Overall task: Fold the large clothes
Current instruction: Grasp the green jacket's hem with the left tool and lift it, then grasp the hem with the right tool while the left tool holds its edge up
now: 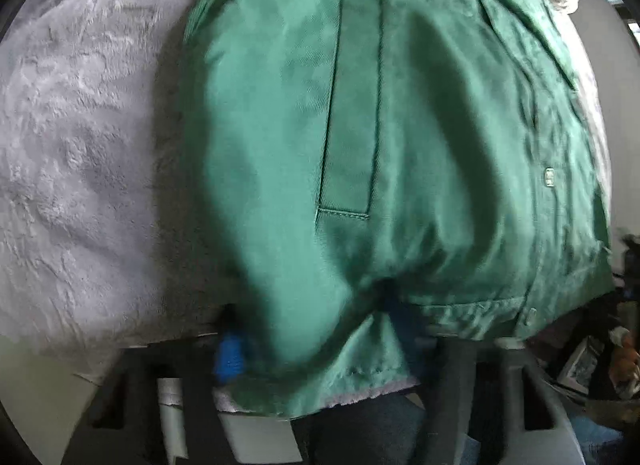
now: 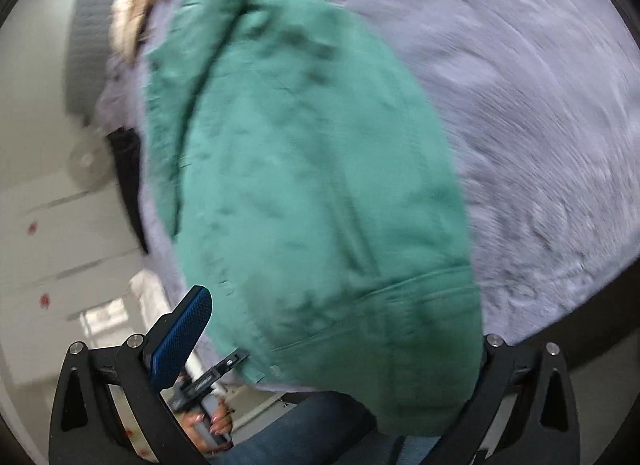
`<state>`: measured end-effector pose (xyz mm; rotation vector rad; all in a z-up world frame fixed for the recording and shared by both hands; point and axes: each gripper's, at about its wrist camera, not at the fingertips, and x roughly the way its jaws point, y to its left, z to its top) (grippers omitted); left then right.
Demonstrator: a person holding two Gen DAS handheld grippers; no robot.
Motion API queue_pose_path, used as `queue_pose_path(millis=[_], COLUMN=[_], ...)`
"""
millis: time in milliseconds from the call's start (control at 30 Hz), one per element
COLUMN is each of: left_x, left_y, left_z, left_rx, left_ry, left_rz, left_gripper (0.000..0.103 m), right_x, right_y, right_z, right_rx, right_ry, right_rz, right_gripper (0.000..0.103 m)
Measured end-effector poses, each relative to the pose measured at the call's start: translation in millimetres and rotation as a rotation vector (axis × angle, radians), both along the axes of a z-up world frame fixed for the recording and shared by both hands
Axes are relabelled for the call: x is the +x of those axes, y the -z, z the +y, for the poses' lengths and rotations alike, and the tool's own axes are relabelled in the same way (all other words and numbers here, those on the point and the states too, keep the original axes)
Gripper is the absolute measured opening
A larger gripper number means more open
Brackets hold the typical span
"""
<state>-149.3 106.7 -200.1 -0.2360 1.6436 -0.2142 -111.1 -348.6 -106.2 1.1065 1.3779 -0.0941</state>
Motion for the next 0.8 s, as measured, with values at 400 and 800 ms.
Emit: queue_pose_path(millis=[400, 800], left_x=[58.1, 227.6], left_y=[-74.0, -139.3], left_z=[51.0, 86.3], left_rx=[-0.444, -0.402], left_ry=[-0.104, -0.270], left_rz=[-0.062, -0.338], left_gripper=[0.015, 0.014], right_x=[5.1, 181.6], right_y=[-38.3, -95.2], right_z=[7.1, 9.8], right_rx=[0.129, 0.226], right_ry=[0.196, 0.123], right_rz=[-0.222, -0.449], right_gripper=[0.011, 0.011])
